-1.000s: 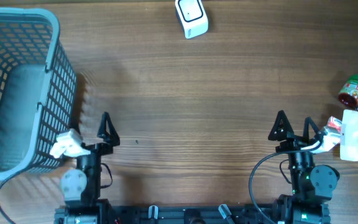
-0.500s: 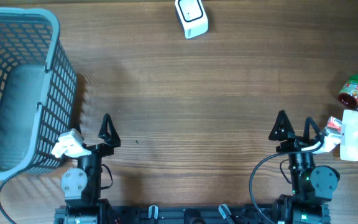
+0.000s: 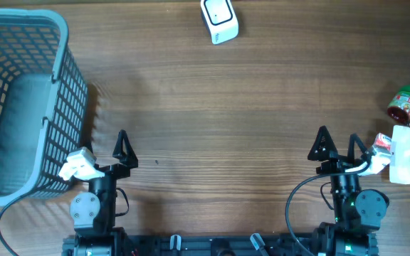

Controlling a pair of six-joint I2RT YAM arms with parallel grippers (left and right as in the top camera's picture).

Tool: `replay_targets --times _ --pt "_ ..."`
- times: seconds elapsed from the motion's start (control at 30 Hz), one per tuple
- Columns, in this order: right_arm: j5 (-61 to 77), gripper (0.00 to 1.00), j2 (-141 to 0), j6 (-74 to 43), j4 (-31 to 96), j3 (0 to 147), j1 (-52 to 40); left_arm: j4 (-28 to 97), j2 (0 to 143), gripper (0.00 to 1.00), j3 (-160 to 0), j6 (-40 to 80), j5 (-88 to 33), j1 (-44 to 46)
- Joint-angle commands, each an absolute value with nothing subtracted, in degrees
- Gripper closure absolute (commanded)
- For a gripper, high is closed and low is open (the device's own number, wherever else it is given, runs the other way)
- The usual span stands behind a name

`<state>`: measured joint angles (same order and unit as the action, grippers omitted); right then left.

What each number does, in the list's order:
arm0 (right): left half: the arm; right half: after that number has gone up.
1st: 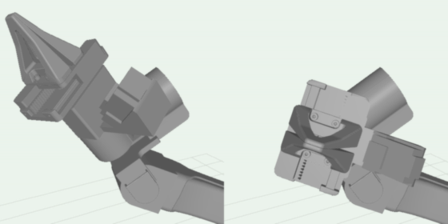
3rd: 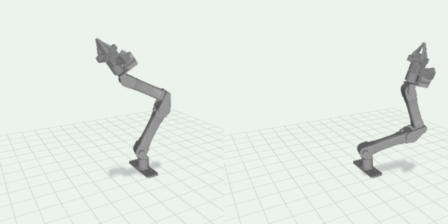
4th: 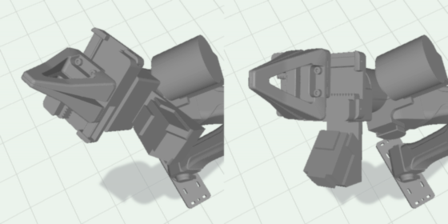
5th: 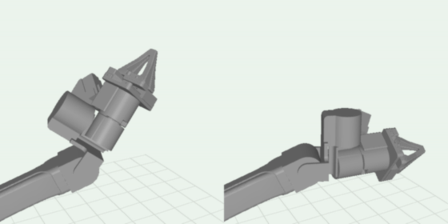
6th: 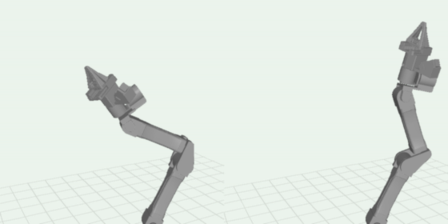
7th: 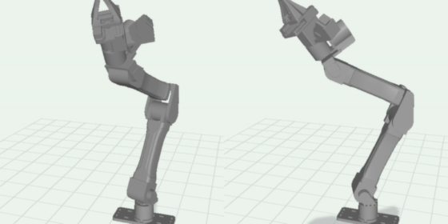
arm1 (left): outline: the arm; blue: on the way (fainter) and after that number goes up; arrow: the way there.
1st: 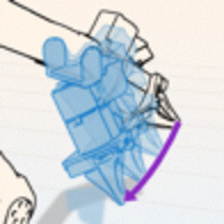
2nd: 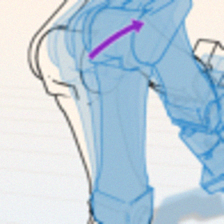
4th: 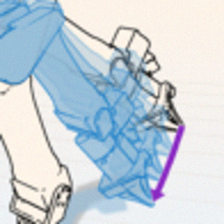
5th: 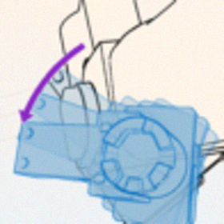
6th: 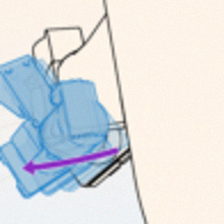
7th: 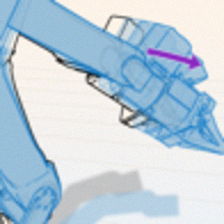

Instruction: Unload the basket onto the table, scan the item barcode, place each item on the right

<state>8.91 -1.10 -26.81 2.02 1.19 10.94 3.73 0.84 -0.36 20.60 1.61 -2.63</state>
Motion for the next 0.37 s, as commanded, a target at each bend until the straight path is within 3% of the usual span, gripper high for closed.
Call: replay_targets --times 0.0,0.33 --pt "8.12 0.00 -0.21 -27.16 1.61 1.37 10.85 4.08 0.32 0.00 -0.38 19.73 1.54 -2.31" --pt "8.12 0.00 -0.21 -27.14 1.61 1.37 10.85 4.08 0.38 0.00 -0.38 19.70 1.54 -2.31"
